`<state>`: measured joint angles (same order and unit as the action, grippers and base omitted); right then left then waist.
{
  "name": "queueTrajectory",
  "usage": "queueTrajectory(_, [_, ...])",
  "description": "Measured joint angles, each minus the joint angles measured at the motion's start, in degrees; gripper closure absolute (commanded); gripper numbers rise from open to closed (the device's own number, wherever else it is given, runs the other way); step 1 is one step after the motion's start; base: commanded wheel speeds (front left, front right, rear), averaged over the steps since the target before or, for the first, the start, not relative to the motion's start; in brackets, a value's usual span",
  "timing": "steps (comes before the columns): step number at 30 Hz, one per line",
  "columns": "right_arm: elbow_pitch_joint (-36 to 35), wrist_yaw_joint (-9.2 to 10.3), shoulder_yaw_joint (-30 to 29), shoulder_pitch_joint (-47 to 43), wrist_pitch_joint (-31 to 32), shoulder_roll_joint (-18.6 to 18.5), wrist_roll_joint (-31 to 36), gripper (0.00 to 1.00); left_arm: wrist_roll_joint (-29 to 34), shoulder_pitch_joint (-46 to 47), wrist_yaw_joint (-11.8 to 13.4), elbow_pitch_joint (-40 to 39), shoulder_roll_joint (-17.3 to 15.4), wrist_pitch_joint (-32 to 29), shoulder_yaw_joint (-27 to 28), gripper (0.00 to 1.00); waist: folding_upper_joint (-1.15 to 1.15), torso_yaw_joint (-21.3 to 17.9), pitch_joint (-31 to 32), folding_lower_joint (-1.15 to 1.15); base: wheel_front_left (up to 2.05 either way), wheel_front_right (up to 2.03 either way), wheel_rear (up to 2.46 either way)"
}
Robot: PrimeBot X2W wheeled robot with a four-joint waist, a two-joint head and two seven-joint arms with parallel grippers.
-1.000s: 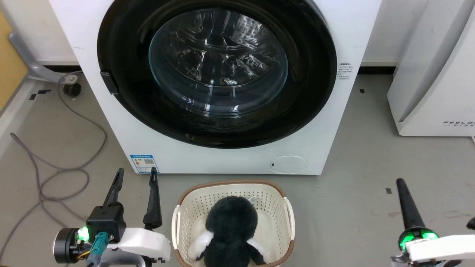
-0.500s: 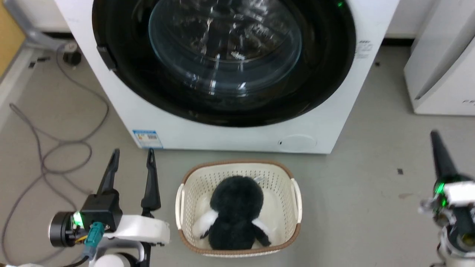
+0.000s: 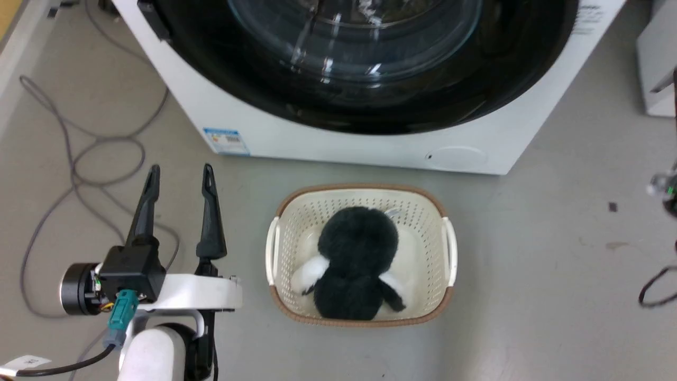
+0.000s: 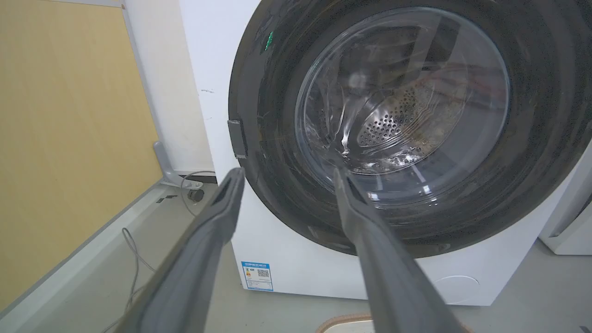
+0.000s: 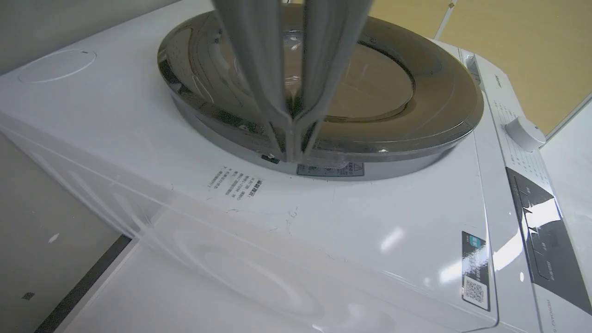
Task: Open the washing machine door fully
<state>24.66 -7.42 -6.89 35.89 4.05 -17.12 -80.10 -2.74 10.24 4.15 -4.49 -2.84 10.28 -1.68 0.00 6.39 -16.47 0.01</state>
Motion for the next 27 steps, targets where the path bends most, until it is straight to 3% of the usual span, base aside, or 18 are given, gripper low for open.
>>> queueTrajectory(15, [15.5, 0.0, 9.3, 19.9, 2.7, -5.9, -3.6, 1.0, -2.0, 1.8, 1.9, -0.4, 0.0, 1.9, -1.5, 0.0, 0.0, 4.7, -5.9, 0.0, 0.0, 0.0, 0.0])
queueTrajectory(27, [21.5, 0.0, 14.1, 26.2, 6.8, -8.0, -9.0, 1.0, -3.0, 3.3, 3.5, -0.3, 0.0, 3.2, -2.4, 0.0, 0.0, 6.8, -8.1, 0.0, 0.0, 0.0, 0.0])
